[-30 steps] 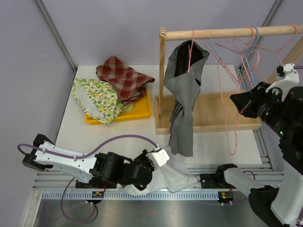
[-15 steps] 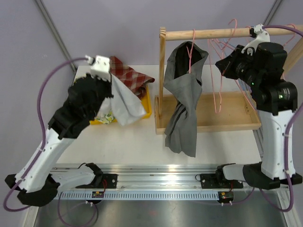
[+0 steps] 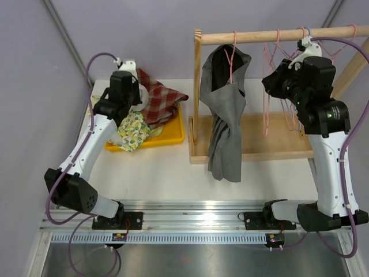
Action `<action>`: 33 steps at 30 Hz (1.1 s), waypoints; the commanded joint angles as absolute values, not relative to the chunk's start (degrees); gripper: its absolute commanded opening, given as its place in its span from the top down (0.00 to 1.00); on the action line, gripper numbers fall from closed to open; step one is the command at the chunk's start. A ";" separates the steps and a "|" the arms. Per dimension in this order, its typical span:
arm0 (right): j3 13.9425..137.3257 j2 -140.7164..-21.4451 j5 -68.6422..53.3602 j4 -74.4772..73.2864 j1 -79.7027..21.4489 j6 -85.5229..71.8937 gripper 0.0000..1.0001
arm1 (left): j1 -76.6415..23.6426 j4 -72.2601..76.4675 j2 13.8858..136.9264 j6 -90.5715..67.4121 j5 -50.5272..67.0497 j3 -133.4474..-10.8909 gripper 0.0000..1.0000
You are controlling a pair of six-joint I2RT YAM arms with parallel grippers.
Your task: Remove the skirt from the hanger
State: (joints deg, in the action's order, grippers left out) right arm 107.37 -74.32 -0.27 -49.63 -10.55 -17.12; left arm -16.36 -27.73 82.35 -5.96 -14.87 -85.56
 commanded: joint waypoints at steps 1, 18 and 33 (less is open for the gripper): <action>106.35 -70.50 4.13 -51.85 -10.64 -16.09 0.63 | -14.86 -25.13 79.37 -13.08 -14.33 -78.50 0.90; 123.22 -74.79 -26.36 -52.38 -10.72 -18.11 0.03 | -13.97 -34.89 61.01 -16.00 -11.70 -71.47 0.01; 120.76 -86.92 -26.02 -44.30 -14.32 -19.60 0.25 | -14.06 -37.27 41.14 -16.96 -11.86 -49.40 0.01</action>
